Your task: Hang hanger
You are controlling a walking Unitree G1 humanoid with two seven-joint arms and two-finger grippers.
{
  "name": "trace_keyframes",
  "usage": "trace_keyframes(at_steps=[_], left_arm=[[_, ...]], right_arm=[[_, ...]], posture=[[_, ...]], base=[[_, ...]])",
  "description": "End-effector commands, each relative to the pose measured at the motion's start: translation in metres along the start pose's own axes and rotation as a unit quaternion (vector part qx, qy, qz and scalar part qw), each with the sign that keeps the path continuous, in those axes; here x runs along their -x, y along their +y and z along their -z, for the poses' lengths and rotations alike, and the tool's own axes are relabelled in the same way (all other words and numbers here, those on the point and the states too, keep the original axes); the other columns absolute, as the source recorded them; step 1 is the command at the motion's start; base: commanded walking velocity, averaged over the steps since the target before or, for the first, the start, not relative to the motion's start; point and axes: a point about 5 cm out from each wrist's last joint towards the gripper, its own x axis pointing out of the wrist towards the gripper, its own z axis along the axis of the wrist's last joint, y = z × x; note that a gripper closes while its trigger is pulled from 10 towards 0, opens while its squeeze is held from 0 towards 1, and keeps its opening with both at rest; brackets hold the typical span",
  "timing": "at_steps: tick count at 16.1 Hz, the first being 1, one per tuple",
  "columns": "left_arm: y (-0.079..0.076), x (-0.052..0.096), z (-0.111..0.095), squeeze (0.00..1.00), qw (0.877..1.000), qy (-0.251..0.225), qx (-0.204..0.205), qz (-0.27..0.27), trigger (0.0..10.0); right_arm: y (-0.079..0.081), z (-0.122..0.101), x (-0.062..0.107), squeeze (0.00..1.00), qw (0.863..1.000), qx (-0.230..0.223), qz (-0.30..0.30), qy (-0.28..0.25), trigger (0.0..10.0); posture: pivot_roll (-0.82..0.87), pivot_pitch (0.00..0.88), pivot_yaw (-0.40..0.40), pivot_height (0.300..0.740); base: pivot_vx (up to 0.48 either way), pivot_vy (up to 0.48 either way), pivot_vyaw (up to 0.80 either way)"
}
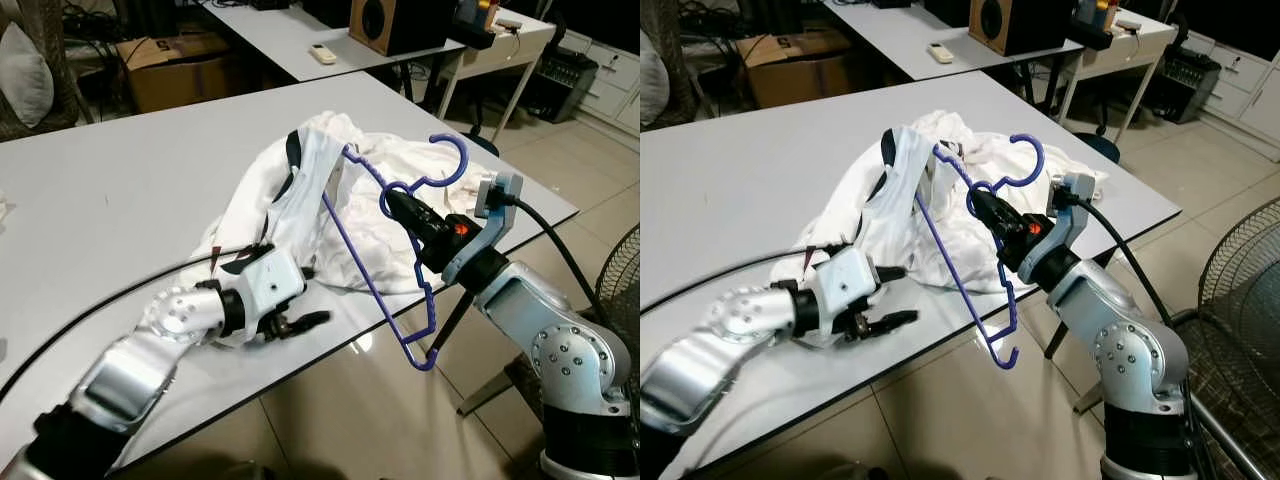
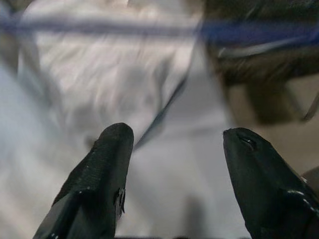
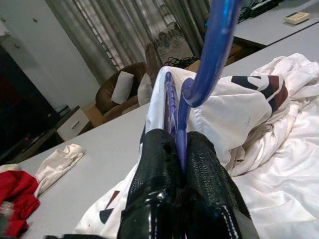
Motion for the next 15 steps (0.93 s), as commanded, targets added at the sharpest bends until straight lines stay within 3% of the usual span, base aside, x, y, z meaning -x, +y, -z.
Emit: trace_keyframes(at_steps=[1, 2, 3, 5, 9, 15], left_arm=[[0.006, -0.002, 0.002, 0.00, 0.999, 0.017, -0.038, -0.024, 5.0], [0.009, -0.003, 0.009, 0.00, 0.997, 0.039, -0.062, -0.034, 1.7], [0.010, -0.003, 0.015, 0.00, 0.994, 0.056, -0.084, -0.039, 1.6], [0.015, -0.004, 0.020, 0.00, 0.991, 0.069, -0.105, -0.054, 0.0], [0.022, -0.006, 0.015, 0.00, 0.992, 0.031, -0.098, -0.073, 0.0], [0.024, -0.005, 0.027, 0.00, 0.990, 0.057, -0.106, -0.077, 0.0]], right_arm=[[0.002, -0.005, 0.002, 0.00, 1.000, 0.004, -0.002, -0.005, 10.0], [0.002, -0.005, 0.004, 0.00, 1.000, 0.004, 0.000, -0.004, 10.0], [0.002, -0.005, 0.005, 0.00, 1.000, 0.005, 0.001, -0.005, 10.0], [0.002, -0.005, 0.006, 0.00, 1.000, 0.006, 0.002, -0.006, 10.0], [0.001, -0.004, 0.010, 0.00, 1.000, 0.006, 0.007, -0.008, 10.0], [-0.001, -0.004, 0.013, 0.00, 1.000, 0.006, 0.013, -0.008, 10.0]], posture=[[-0.13, 0.000, -0.040, 0.740], [-0.14, 0.000, -0.035, 0.740], [-0.14, 0.000, -0.031, 0.740], [-0.14, 0.000, -0.028, 0.740], [-0.15, 0.000, -0.022, 0.740], [-0.16, 0.000, -0.028, 0.740]], base=[[0.000, 0.000, 0.00], [0.000, 0.000, 0.00], [0.000, 0.000, 0.00], [0.000, 0.000, 0.00], [0.000, 0.000, 0.00], [0.000, 0.000, 0.00]])
